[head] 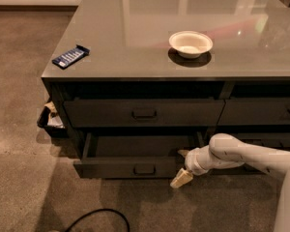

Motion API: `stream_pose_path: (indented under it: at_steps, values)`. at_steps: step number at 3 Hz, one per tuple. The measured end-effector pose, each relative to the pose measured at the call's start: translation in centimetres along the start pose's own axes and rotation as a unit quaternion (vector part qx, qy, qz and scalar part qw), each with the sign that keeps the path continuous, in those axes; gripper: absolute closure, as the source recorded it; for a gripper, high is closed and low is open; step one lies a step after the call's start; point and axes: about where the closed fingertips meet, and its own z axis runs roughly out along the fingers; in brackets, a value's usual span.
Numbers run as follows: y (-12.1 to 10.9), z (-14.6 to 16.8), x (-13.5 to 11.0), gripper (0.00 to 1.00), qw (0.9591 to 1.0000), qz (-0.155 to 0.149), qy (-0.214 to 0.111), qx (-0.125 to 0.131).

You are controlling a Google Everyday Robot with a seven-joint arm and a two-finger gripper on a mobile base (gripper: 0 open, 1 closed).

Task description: Open middle drawer

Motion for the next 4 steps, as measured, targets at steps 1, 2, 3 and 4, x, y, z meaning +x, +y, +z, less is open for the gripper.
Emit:
stream_pose_path:
  at_steps: [1, 2, 3, 4]
  values:
    - [0.8, -0.3, 0.0, 0.42, 0.9999, 0.0, 0.012, -0.011]
    - [1.2, -0.6, 0.0, 0.65, 0.9996, 0.002, 0.021, -0.017]
    - [1.2, -0.7, 0.0, 0.85, 0.9996, 0.002, 0.021, -0.017]
    - [1.8, -1.1, 0.1, 0.69, 0.9994, 0.004, 0.026, -0.021]
